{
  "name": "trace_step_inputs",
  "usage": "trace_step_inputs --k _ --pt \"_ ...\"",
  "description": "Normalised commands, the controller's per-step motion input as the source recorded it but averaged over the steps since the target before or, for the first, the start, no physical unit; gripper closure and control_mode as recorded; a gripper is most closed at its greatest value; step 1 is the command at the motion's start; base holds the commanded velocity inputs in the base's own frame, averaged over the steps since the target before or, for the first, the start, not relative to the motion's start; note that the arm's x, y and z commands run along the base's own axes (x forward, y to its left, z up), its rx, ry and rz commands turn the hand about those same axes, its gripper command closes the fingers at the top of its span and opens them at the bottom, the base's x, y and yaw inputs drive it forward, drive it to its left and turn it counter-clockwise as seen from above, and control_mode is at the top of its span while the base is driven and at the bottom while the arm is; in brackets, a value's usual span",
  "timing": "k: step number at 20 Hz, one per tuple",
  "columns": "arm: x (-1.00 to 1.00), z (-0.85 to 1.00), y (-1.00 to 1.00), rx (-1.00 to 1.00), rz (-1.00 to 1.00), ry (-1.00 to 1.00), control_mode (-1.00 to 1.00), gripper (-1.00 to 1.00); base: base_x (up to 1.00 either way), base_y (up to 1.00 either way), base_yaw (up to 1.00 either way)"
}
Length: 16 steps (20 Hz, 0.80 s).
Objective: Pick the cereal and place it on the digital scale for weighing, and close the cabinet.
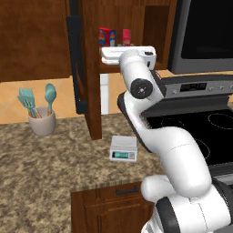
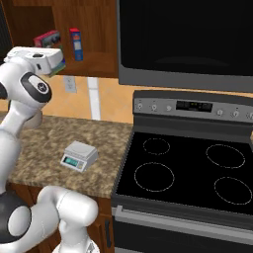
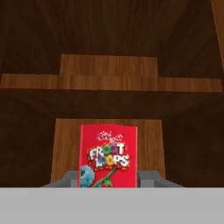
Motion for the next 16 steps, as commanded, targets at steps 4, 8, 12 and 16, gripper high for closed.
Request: trace_step_inputs --k 4,8,12,16 --pt "-1.00 0.50 -0.23 0.04 0.00 0.09 -1.00 1.00 0.00 0.00 0.00" --pt "-1.00 0.33 -0.44 0.03 0.02 0.14 -1.00 1.00 0.00 0.00 0.00" --pt "-0.96 0.04 -0.69 0.00 0.25 0.03 -1.00 1.00 0.00 0.00 0.00" --pt "-0.83 -0.03 -0.76 0.00 0.42 0.00 -1.00 1.00 0.00 0.00 0.00"
